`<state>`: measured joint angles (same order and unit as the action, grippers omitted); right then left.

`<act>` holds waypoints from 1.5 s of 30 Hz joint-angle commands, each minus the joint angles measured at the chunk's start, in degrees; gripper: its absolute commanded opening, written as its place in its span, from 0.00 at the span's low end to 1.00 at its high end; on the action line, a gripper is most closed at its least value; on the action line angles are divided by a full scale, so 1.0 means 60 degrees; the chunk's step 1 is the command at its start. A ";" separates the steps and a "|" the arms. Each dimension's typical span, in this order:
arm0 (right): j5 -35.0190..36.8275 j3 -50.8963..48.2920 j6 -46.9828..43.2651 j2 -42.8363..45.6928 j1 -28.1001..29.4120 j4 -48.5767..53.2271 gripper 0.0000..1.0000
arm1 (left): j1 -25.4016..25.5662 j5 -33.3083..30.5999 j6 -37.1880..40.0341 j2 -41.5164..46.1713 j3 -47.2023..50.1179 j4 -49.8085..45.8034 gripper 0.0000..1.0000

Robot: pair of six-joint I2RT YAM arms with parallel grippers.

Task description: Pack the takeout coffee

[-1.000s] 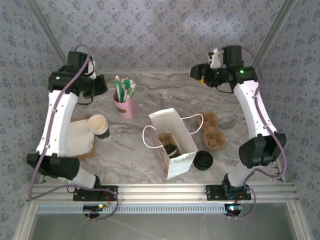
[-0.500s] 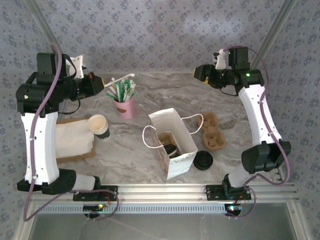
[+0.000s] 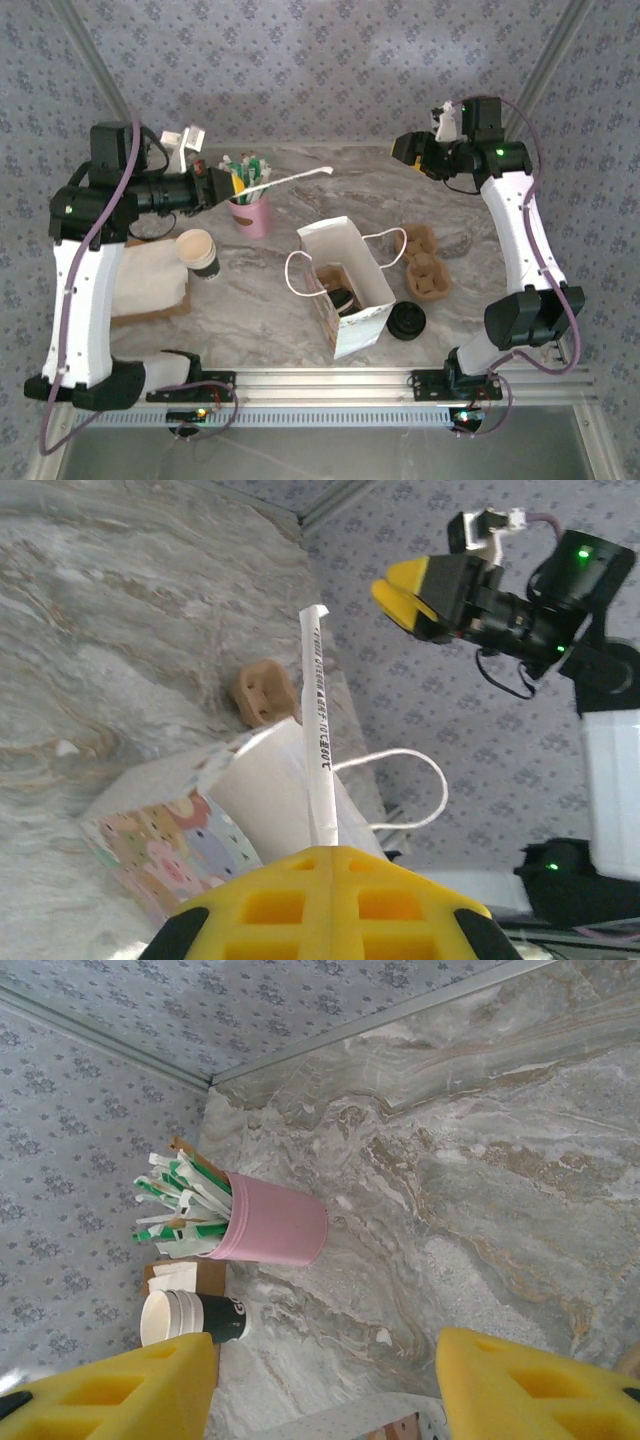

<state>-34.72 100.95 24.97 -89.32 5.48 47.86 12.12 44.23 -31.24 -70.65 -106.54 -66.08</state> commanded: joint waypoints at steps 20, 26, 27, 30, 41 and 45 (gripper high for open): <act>-0.0695 -0.0605 0.0067 0.0190 -0.0093 -0.0711 0.62 | 0.2286 -0.2818 -0.0076 -0.0219 -0.1152 -0.3355 0.00; -0.0747 -0.0671 0.0027 0.0236 -0.0136 -0.0712 0.62 | 0.2922 -0.3301 0.0265 -0.1220 -0.1973 -0.3899 0.00; -0.0753 -0.0682 0.0013 0.0238 -0.0139 -0.0696 0.62 | 0.3013 -0.3390 0.0321 -0.1413 -0.2164 -0.4010 0.00; -0.0771 -0.0722 -0.0010 0.0229 -0.0163 -0.0699 0.62 | 0.3297 -0.3472 0.0500 -0.1980 -0.2592 -0.4158 0.00; -0.0805 -0.0820 0.0057 0.0089 -0.0150 -0.0914 0.62 | 0.4102 -0.3254 0.0842 -0.3789 -0.3472 -0.3854 0.16; -0.0804 -0.0831 0.0084 -0.0003 -0.0077 -0.0995 0.63 | 0.4142 -0.3293 0.0730 -0.4125 -0.3838 -0.3404 0.39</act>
<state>-38.39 96.40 25.04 -89.23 4.84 43.00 36.69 24.18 -26.92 -95.18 -126.80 -88.09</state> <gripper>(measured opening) 0.624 0.335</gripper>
